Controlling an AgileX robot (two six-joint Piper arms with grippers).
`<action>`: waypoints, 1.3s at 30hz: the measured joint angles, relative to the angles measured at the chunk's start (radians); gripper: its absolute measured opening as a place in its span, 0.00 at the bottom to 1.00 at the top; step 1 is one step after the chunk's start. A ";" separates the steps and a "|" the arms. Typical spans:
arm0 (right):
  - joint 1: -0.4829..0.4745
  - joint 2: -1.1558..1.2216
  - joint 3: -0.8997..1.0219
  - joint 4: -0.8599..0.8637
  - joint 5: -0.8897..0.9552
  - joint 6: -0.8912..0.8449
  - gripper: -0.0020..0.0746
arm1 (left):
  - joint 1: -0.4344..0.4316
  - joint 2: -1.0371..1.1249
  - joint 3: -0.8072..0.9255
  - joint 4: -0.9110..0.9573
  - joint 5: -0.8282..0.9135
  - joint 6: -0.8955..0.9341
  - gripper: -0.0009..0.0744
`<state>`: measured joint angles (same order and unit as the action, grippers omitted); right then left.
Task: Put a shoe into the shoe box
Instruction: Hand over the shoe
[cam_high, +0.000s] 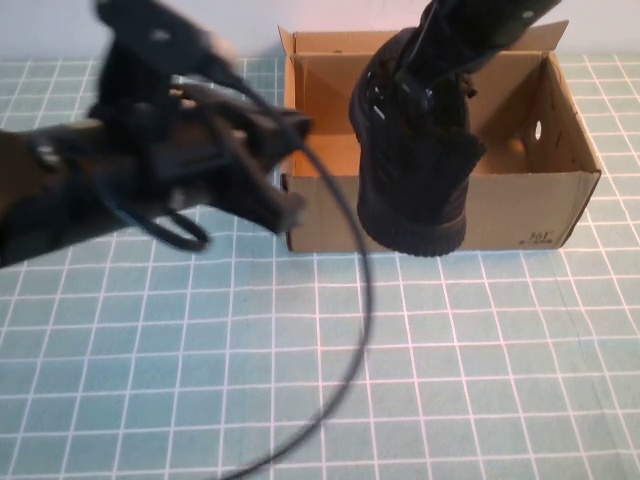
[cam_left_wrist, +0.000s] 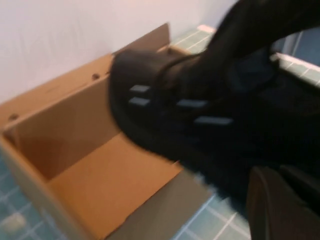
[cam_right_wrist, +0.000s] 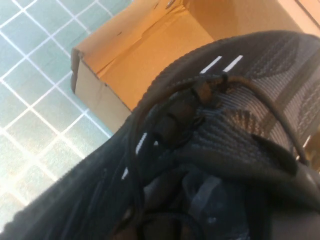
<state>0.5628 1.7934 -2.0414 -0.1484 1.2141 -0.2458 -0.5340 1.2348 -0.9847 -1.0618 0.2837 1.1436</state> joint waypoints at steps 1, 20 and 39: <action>-0.002 0.009 -0.009 0.002 0.000 0.002 0.02 | -0.030 0.006 -0.007 -0.002 -0.020 0.016 0.01; -0.004 0.103 -0.127 0.008 -0.034 0.146 0.02 | -0.220 0.084 -0.022 -0.174 -0.154 0.140 0.88; -0.004 0.104 -0.129 0.008 -0.048 0.319 0.02 | -0.247 0.197 -0.029 -0.202 -0.421 0.143 0.89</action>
<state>0.5585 1.8976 -2.1699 -0.1403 1.1662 0.0732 -0.7812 1.4315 -1.0138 -1.2637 -0.1378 1.2869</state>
